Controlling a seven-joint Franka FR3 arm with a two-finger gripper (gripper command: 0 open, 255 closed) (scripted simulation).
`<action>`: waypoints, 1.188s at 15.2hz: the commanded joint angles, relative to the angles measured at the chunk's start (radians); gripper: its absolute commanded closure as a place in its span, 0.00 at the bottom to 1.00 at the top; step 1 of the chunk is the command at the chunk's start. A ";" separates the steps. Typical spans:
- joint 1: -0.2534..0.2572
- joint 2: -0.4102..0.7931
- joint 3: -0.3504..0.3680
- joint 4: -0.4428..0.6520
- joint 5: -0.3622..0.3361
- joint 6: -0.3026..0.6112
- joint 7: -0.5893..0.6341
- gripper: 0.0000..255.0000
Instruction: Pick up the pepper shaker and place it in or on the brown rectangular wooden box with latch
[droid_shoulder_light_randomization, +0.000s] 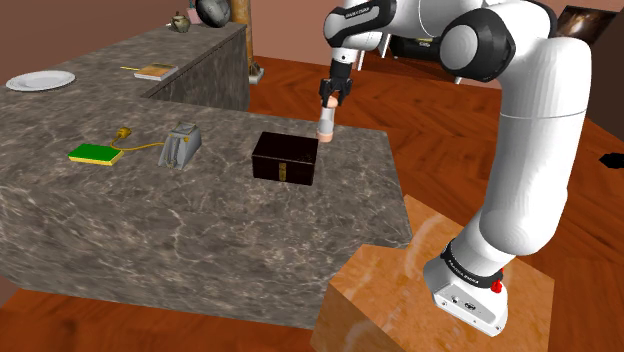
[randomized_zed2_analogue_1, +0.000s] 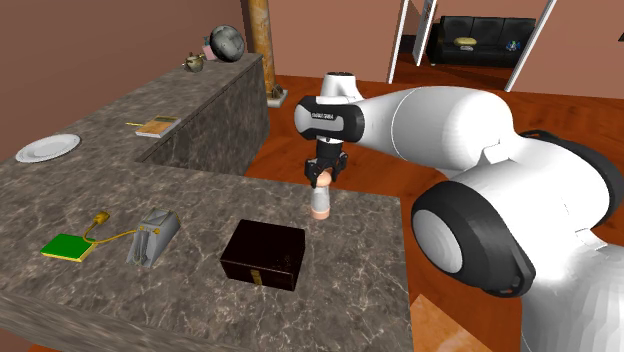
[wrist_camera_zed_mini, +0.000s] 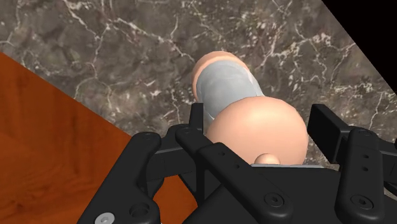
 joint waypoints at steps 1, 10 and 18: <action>0.000 -0.006 -0.001 0.015 -0.003 -0.020 0.005 1.00; -0.003 -0.028 -0.006 0.104 -0.015 -0.129 0.023 1.00; -0.011 -0.031 -0.009 0.207 -0.020 -0.234 0.037 1.00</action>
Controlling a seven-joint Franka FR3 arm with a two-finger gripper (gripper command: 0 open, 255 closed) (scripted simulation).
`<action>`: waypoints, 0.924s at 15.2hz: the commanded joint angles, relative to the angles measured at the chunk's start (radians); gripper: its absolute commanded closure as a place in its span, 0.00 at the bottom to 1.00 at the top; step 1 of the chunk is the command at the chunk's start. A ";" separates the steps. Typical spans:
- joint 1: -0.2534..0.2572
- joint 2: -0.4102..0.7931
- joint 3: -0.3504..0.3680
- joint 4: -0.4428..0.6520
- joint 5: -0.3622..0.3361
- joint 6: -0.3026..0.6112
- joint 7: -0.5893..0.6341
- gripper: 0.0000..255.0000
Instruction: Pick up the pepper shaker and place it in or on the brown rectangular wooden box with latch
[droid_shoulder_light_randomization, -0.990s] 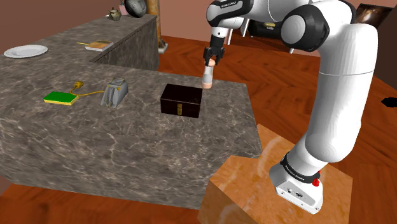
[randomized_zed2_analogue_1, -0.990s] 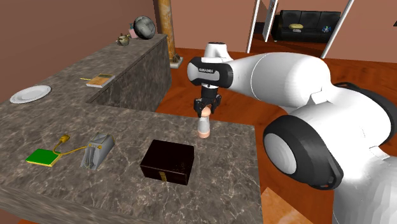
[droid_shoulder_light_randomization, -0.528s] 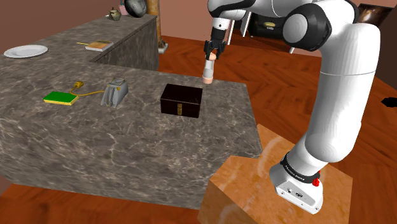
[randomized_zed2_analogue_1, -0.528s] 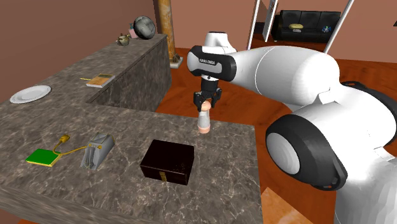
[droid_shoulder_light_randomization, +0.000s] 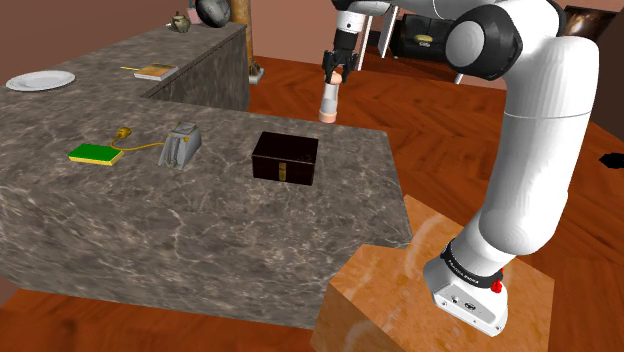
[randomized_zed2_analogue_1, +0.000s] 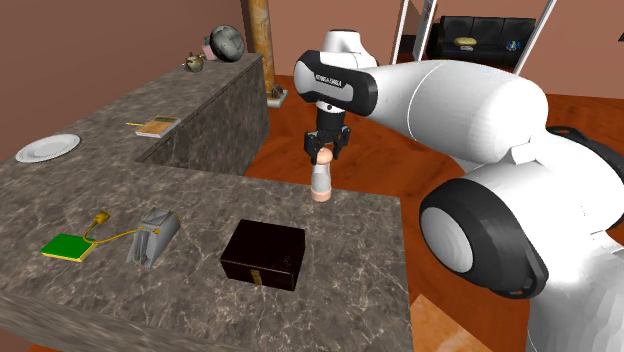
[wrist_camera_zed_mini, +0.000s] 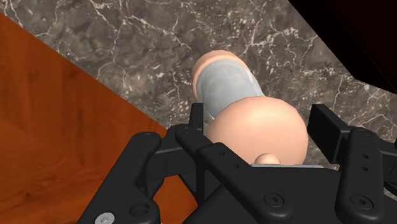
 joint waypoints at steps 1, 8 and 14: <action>-0.002 -0.001 0.000 0.028 -0.001 -0.028 0.004 1.00; -0.014 0.015 -0.001 0.146 0.002 -0.130 0.016 1.00; -0.006 0.010 0.002 0.208 -0.001 -0.194 0.043 1.00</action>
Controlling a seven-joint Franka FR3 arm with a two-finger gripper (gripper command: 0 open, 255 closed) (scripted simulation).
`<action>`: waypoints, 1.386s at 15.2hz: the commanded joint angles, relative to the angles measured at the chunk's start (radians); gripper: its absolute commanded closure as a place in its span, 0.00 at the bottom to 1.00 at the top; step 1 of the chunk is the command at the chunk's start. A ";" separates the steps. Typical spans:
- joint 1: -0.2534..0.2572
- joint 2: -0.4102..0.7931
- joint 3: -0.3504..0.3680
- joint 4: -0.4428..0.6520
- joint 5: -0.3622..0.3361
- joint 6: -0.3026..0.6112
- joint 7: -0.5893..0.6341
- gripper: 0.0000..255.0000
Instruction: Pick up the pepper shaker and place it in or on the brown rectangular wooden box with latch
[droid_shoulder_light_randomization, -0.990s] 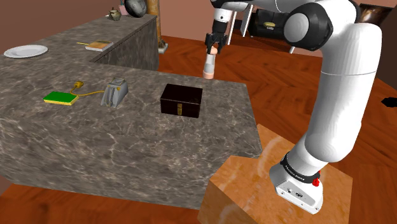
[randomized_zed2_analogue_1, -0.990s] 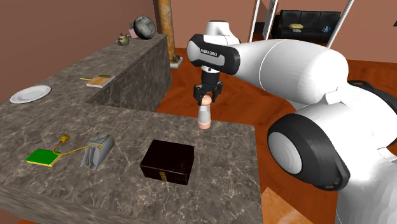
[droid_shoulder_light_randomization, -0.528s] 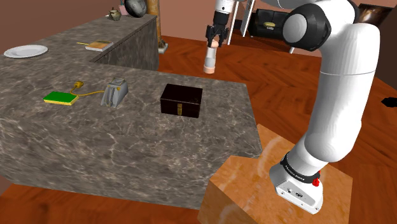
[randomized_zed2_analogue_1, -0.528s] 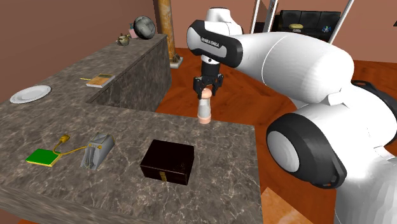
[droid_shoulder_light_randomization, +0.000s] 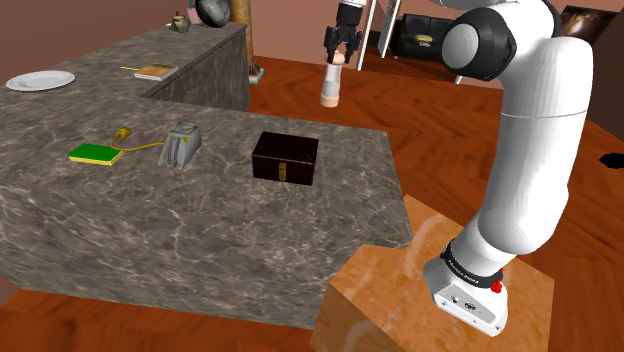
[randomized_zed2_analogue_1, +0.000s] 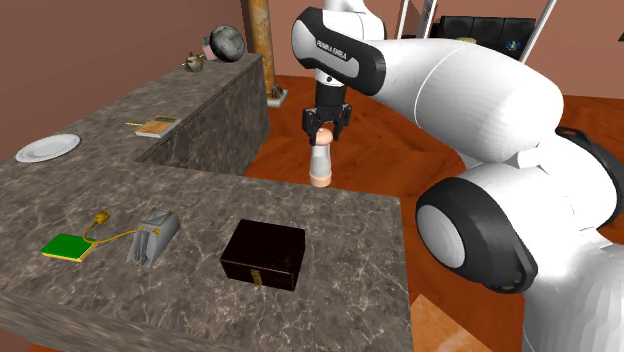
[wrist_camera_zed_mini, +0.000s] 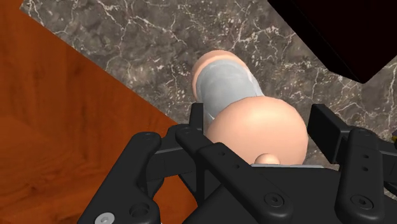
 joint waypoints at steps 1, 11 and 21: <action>0.030 -0.037 0.006 -0.036 -0.011 0.004 0.031 1.00; 0.198 -0.205 0.067 -0.189 -0.066 0.023 0.243 1.00; 0.324 -0.264 0.143 -0.207 -0.091 0.010 0.445 1.00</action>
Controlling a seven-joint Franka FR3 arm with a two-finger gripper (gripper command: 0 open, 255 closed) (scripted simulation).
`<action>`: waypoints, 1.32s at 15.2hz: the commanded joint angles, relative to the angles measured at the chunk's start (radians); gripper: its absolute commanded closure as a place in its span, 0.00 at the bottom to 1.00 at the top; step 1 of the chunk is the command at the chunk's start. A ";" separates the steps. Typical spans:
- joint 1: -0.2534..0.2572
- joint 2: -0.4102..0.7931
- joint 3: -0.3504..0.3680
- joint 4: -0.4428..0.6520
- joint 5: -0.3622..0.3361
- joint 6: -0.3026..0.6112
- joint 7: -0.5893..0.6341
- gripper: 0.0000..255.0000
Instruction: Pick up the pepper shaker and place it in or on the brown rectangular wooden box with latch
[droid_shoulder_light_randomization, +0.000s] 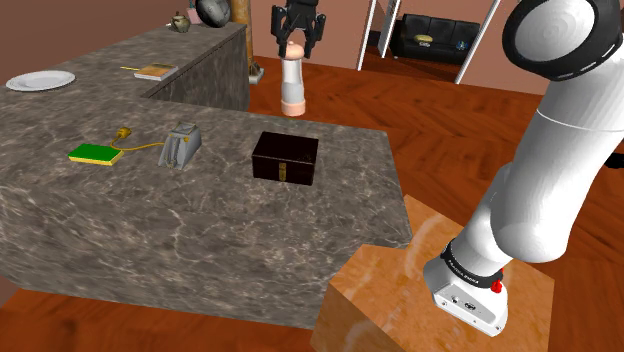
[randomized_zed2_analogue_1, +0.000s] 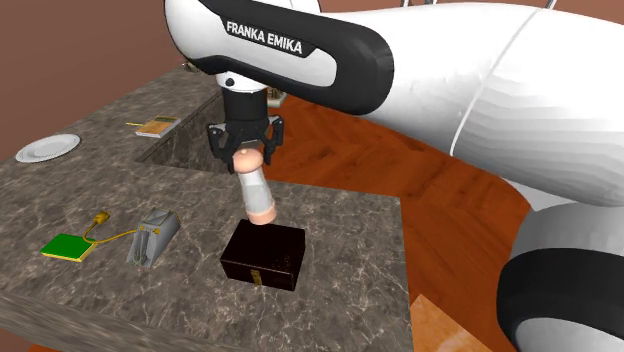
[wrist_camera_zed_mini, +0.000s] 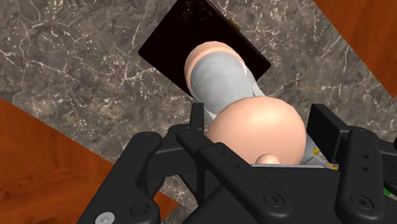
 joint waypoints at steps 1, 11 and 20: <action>0.007 -0.014 0.004 -0.034 -0.003 0.022 0.009 1.00; 0.014 -0.048 0.006 -0.215 -0.008 0.169 -0.003 1.00; 0.017 -0.054 0.008 -0.344 -0.006 0.291 -0.016 1.00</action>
